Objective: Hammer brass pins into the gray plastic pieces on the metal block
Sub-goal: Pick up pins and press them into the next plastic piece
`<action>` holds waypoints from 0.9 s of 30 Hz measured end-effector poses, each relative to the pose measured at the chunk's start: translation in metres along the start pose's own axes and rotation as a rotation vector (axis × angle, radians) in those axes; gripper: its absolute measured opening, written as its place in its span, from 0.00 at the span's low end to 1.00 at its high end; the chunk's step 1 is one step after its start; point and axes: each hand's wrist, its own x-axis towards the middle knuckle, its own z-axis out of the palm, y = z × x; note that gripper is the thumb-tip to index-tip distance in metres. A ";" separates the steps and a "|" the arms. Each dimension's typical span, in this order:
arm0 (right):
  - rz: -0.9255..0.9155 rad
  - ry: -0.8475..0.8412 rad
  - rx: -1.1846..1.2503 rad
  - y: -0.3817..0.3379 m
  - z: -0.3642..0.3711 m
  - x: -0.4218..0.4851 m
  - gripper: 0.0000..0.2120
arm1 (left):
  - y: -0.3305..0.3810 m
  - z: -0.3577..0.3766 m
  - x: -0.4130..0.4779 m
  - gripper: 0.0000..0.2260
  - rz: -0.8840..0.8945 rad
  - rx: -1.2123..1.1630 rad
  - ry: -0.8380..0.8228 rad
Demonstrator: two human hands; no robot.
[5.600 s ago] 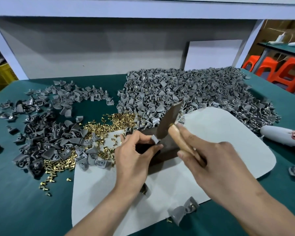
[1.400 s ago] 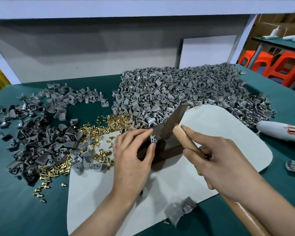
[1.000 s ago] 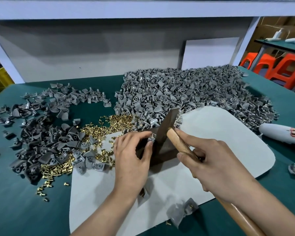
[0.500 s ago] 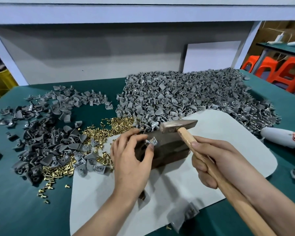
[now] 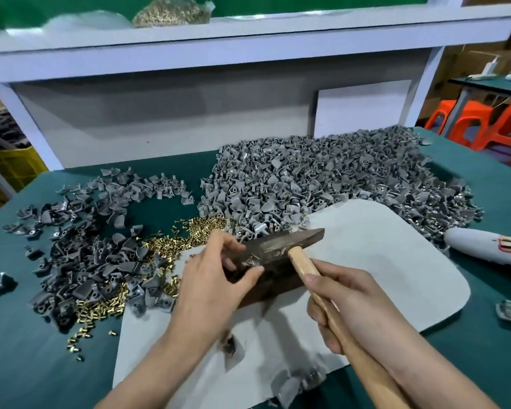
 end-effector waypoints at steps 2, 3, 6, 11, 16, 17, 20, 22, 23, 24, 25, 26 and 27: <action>-0.010 0.019 0.001 0.001 0.002 0.000 0.09 | -0.001 -0.013 0.011 0.13 0.001 0.024 -0.041; -0.020 0.034 0.006 0.001 0.002 0.000 0.10 | 0.000 -0.020 0.019 0.15 0.020 0.052 -0.085; -0.068 0.098 0.000 0.000 -0.002 0.003 0.10 | 0.003 -0.035 0.044 0.17 0.108 0.181 -0.356; -0.097 0.141 -0.004 -0.001 -0.008 0.004 0.10 | 0.005 -0.031 0.060 0.05 0.149 0.186 -0.554; -0.101 0.124 -0.016 -0.001 -0.008 0.003 0.10 | -0.004 -0.029 0.055 0.03 0.109 0.040 -0.481; -0.100 0.118 -0.018 -0.001 -0.008 0.003 0.10 | -0.005 -0.028 0.054 0.04 0.091 0.000 -0.430; -0.106 0.092 -0.050 -0.001 -0.005 0.000 0.11 | -0.003 -0.022 0.050 0.07 0.096 -0.026 -0.246; -0.117 0.087 -0.088 0.000 -0.003 -0.002 0.12 | 0.002 -0.017 0.048 0.07 0.167 0.037 -0.184; -0.124 0.092 -0.111 0.002 -0.002 -0.002 0.13 | 0.004 -0.015 0.046 0.07 0.198 0.065 -0.178; -0.132 0.102 -0.137 0.003 -0.001 -0.002 0.14 | 0.006 -0.013 0.044 0.07 0.216 0.083 -0.186; -0.141 0.115 -0.169 0.005 0.000 -0.001 0.15 | 0.007 -0.011 0.043 0.07 0.225 0.095 -0.198; -0.152 0.131 -0.200 0.007 0.000 -0.001 0.16 | 0.008 -0.010 0.042 0.08 0.229 0.102 -0.203; -0.164 0.147 -0.230 0.008 0.000 -0.001 0.18 | 0.008 -0.009 0.041 0.08 0.227 0.100 -0.199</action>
